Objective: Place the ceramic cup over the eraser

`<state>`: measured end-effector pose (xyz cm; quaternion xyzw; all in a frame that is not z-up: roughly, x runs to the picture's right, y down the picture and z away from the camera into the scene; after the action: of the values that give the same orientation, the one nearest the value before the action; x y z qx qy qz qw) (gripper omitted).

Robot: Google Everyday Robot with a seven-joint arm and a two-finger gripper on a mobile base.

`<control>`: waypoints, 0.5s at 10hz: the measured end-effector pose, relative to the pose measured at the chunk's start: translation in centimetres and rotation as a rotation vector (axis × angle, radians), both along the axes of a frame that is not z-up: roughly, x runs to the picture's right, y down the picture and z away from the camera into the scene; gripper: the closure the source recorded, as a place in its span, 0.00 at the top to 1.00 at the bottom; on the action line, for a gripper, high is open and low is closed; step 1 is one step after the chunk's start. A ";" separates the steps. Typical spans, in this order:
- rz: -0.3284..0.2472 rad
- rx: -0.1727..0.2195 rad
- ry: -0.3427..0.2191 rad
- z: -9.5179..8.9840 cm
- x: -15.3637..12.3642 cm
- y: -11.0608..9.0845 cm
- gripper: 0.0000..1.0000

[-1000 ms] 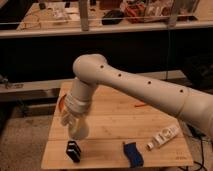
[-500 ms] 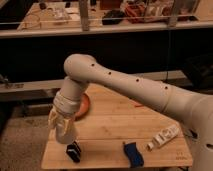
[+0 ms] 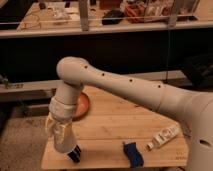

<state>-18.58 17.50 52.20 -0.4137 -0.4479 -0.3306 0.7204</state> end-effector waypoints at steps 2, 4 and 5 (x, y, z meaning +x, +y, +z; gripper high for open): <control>-0.011 -0.002 0.020 -0.3 0.6 0.5 0.02; -0.014 -0.003 0.023 -0.3 0.9 0.9 0.02; -0.017 -0.004 0.022 -0.2 1.0 1.1 0.02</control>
<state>-17.63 18.62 52.03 -0.4226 -0.4372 -0.3314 0.7214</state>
